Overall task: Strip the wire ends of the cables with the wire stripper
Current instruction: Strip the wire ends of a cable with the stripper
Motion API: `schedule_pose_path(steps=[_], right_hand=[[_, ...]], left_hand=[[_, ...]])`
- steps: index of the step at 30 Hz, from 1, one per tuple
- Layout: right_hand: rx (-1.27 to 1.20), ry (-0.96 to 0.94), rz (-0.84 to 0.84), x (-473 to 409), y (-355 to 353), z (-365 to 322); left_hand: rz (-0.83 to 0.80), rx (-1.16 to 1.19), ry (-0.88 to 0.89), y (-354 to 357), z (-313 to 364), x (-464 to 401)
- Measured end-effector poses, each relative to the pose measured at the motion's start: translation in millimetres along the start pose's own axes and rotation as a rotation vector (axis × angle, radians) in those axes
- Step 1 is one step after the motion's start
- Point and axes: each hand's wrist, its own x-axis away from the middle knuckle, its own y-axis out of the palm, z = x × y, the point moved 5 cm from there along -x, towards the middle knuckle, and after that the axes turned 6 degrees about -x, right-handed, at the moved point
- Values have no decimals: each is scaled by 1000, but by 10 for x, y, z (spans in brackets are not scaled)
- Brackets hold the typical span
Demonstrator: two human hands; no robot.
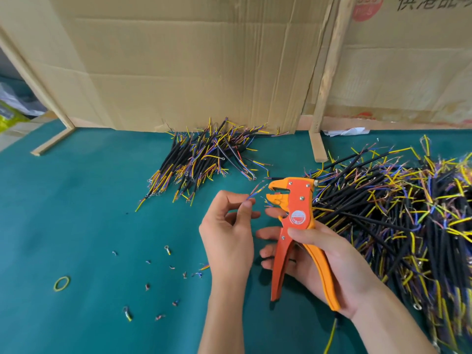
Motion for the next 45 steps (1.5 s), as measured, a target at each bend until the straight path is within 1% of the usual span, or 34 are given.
schedule_pose_path(steps=[7,10,13,16,21,25,30,33,36,38,41,43,45], right_hand=[[33,-8,-4,4,-29,-15],[83,19,-38,13,-13,12],[145,49,-84,40,28,46],[160,49,-74,39,52,61],[113,67,-42,22,107,97],[87,71,6,21,127,91],[86,36,8,29,142,72],[85,30,1,18,163,80],[46,14,10,8,143,89],[-27,-8,6,-1,137,82],[-122,-57,27,-2,81,-1],[-138,-69,51,2,13,-53],[-146,-65,40,8,-28,-75]], left_hand=[[80,-64,15,-41,-9,-2],[99,-82,34,-53,-4,-4],[88,-107,44,-50,-3,-5],[77,-116,45,-32,3,5],[58,-143,63,2,8,22],[34,-111,84,23,28,38],[-2,-120,115,46,61,35],[3,-129,128,43,63,25],[-8,-147,122,58,55,27],[10,-159,113,33,39,21],[92,-161,78,-48,11,-10],[124,-139,43,-77,0,-23],[116,-128,28,-75,-12,-34]])
